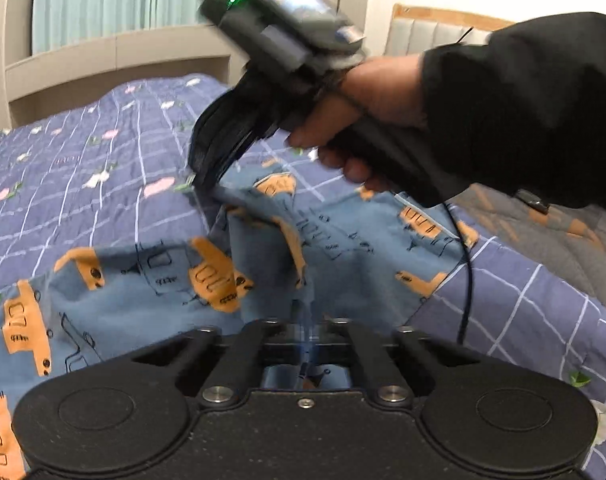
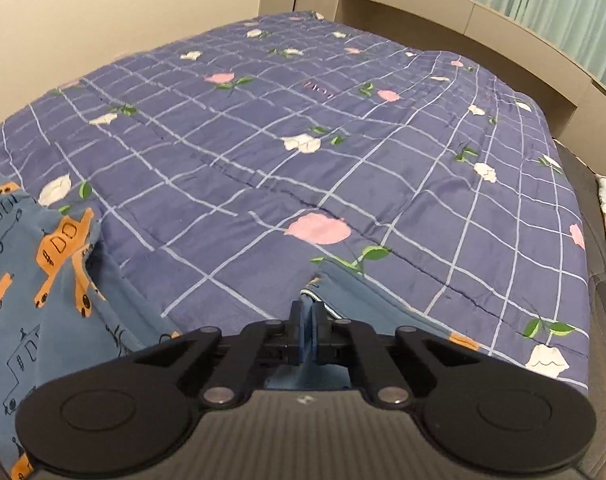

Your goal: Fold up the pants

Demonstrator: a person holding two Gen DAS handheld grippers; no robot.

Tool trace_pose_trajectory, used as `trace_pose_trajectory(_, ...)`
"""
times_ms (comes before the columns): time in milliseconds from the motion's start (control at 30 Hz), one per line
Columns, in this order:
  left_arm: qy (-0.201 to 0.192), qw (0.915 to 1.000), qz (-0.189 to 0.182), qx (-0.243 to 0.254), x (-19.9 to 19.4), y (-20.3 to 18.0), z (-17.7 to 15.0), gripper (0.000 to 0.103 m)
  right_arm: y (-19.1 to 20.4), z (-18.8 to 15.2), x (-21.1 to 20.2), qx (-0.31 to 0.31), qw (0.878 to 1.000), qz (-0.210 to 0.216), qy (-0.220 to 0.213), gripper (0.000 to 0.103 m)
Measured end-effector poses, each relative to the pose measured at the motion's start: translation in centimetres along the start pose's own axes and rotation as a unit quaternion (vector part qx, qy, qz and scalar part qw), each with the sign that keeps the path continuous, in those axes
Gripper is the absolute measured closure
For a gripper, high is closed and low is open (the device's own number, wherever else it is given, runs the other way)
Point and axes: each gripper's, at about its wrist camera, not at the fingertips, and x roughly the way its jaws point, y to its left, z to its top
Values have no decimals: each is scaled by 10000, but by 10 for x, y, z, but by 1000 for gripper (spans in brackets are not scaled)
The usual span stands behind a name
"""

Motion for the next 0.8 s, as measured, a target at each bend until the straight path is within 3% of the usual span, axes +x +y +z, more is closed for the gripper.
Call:
trace_pose_trajectory(233,-296,9996,-34,1,-12,-1,5,103,-26,-23,-47,551,9957,-237,-706,101)
trace_pose_trajectory(467,-380,9983,-58,428,-17,-21,7,103,-56,-83,-114,1153,9811,-867,-1287,101)
trace_pose_trajectory(633,-233,9967,-52,774,-13,-32,-4,103,-69,-141,-142,1801,9693,-1053,-1300,101)
trace_pose_trajectory(800,-56,9948,-44,1012,-9,-39,-12,103,-70,-194,-138,2382,9609,-966,-1034,101)
